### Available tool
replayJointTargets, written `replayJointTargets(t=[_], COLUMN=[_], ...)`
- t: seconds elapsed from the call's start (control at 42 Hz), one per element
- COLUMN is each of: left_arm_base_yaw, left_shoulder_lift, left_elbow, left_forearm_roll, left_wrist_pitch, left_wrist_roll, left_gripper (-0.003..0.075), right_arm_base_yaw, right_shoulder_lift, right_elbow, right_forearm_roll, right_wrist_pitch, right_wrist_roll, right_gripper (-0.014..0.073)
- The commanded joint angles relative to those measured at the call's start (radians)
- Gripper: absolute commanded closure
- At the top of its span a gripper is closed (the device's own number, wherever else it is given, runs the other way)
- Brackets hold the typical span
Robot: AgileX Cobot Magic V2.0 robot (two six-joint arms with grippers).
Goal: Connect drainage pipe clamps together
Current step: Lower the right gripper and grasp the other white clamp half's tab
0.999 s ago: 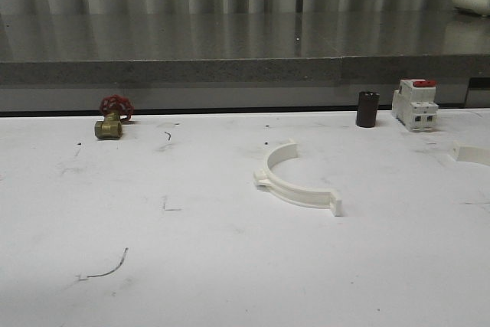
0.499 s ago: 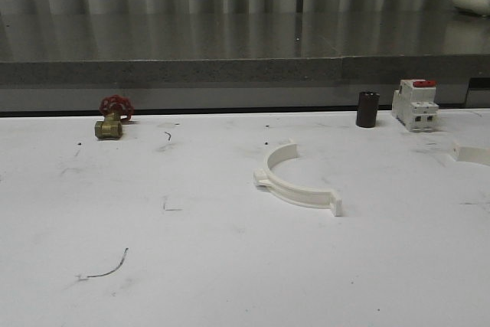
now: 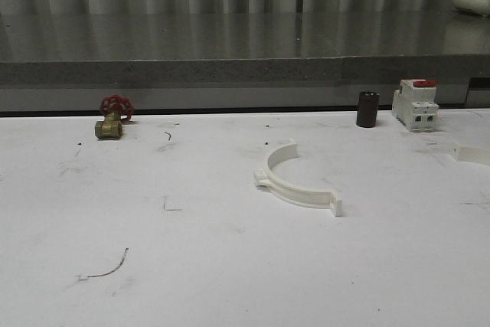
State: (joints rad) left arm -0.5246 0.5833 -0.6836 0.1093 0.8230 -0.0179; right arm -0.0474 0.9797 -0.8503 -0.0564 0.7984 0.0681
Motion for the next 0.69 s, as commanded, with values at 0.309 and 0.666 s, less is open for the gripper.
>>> replayJointTargets(t=[0.309, 0.666], left_arm_base_yaw=[0.003, 0.003], left_shoulder_lift=[0.0, 0.0], left_elbow=[-0.027, -0.027], left_forearm_roll=[-0.005, -0.005], left_wrist_pitch=[-0.071, -0.071], left_wrist_roll=[0.002, 0.002], left_gripper=[0.0374, 0.0374], right_arm_base_yaw=[-0.145, -0.143], right_shoulder_lift=[0.466, 0.746], right_elbow=[-0.342, -0.413], right_forearm_roll=[0.056, 0.069], right_wrist_pitch=[0.179, 0.05], right_wrist_roll=[-0.113, -0.163], right_gripper=[0.0087, 0.0087])
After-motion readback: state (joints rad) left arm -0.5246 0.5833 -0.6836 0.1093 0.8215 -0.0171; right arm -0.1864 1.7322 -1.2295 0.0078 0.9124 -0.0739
